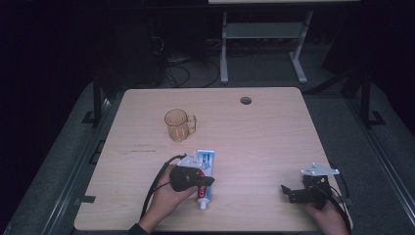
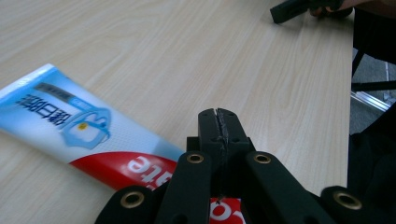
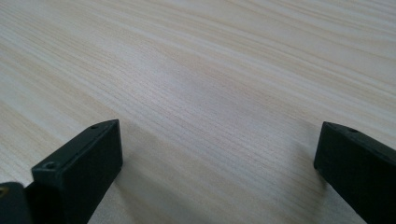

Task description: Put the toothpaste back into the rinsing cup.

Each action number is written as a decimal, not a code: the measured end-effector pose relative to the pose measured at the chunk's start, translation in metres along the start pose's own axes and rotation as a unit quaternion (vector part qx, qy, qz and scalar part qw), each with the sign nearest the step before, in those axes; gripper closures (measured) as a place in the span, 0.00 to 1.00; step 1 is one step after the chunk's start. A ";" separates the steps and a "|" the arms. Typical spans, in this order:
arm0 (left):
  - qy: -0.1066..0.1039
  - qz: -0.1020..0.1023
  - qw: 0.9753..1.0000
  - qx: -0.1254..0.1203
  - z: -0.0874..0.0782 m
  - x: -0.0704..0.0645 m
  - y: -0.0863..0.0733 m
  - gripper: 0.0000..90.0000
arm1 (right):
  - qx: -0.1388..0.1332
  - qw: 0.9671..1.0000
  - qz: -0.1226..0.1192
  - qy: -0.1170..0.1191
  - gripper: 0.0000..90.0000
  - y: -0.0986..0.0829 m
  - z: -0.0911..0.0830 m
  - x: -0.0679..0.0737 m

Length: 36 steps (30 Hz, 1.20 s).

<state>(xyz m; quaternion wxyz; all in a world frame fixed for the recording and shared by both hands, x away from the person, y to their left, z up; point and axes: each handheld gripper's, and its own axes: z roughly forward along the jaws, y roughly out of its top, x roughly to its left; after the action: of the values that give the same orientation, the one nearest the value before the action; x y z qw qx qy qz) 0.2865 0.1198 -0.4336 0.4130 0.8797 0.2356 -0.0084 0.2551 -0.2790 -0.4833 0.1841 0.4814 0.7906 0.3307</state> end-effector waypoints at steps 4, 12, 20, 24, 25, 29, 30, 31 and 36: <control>-0.003 0.005 1.000 0.010 0.009 -0.003 0.000 1.00 | 0.000 1.000 0.000 0.000 0.01 0.000 0.000 0.000; -0.001 0.005 1.000 0.028 0.020 -0.003 -0.003 1.00 | 0.000 1.000 0.000 0.000 0.01 0.000 0.000 0.000; 0.002 0.005 0.999 0.035 0.023 -0.003 -0.006 1.00 | 0.000 1.000 0.000 0.000 0.01 0.000 0.000 0.000; 0.002 0.002 0.999 0.036 0.022 -0.003 -0.007 1.00 | 0.000 1.000 0.000 0.000 0.01 0.000 0.000 0.000; 0.003 0.002 0.999 0.036 0.022 -0.003 -0.008 1.00 | 0.000 1.000 0.000 0.000 0.01 0.000 0.000 0.000; 0.005 0.002 0.999 0.038 0.019 -0.002 -0.009 1.00 | 0.000 1.000 0.000 0.000 0.01 0.000 0.000 0.000; 0.005 0.000 0.999 0.037 0.019 -0.001 -0.010 1.00 | 0.000 1.000 0.000 0.000 0.01 0.000 0.000 0.000; 0.006 0.000 0.999 0.037 0.018 -0.001 -0.010 1.00 | 0.000 1.000 0.000 0.000 0.01 0.000 0.000 0.000; 0.008 -0.002 0.999 0.039 0.014 0.001 -0.013 1.00 | 0.000 1.000 0.000 0.000 0.01 0.000 0.000 0.000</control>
<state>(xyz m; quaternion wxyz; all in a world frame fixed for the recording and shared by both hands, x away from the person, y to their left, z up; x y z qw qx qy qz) 0.2846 0.1168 -0.4527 0.3765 0.8948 0.2399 -0.0107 0.2550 -0.2790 -0.4832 0.1841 0.4815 0.7906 0.3304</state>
